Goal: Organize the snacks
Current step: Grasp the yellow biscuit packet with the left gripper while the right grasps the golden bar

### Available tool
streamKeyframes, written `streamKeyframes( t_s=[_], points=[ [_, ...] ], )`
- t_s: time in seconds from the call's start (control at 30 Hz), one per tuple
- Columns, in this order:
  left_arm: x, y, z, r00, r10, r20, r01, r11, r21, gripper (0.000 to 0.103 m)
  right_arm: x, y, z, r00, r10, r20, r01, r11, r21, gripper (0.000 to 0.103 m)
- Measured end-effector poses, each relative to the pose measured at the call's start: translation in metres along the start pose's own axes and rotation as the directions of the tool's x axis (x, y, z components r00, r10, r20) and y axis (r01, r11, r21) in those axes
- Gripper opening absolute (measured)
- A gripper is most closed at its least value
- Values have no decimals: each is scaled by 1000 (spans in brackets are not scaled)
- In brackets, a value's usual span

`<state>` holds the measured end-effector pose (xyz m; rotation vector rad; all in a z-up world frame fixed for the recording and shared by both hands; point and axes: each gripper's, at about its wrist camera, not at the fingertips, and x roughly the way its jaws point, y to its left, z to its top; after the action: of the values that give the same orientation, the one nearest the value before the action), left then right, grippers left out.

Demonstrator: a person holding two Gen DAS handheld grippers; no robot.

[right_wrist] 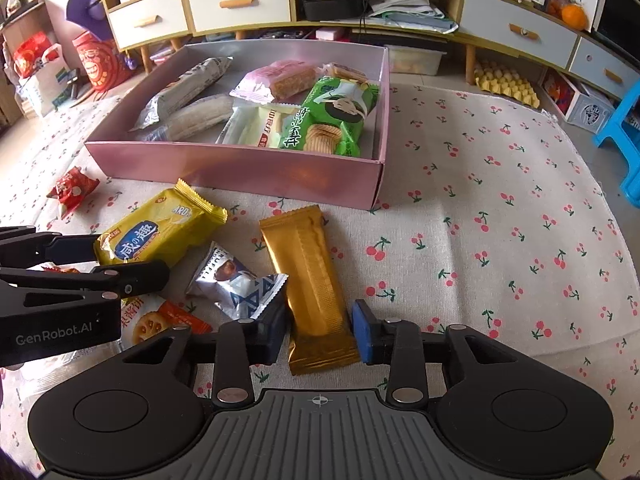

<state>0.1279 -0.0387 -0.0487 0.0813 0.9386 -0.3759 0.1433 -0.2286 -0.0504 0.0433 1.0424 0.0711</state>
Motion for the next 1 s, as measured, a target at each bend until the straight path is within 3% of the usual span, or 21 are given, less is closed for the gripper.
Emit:
streamKeyframes(
  t_s=[0.2, 0.4, 0.63, 1.0],
  points=[
    [-5, 11, 5, 999, -32, -18, 30, 994, -102, 51, -3, -11, 6, 997, 45, -57, -39, 993, 108, 29],
    [-12, 23, 9, 998, -61, -17, 56, 980, -191, 50, -6, -30, 8, 984, 148, -95, -116, 953, 279, 29],
    [-23, 31, 14, 997, -71, 14, 72, 974, -217, 49, -19, -52, 11, 967, 247, -59, -201, 886, 418, 29],
    [-31, 47, 19, 996, -72, 53, 84, 954, -288, 49, -40, -60, 23, 943, 331, 25, -301, 821, 486, 29]
  ],
)
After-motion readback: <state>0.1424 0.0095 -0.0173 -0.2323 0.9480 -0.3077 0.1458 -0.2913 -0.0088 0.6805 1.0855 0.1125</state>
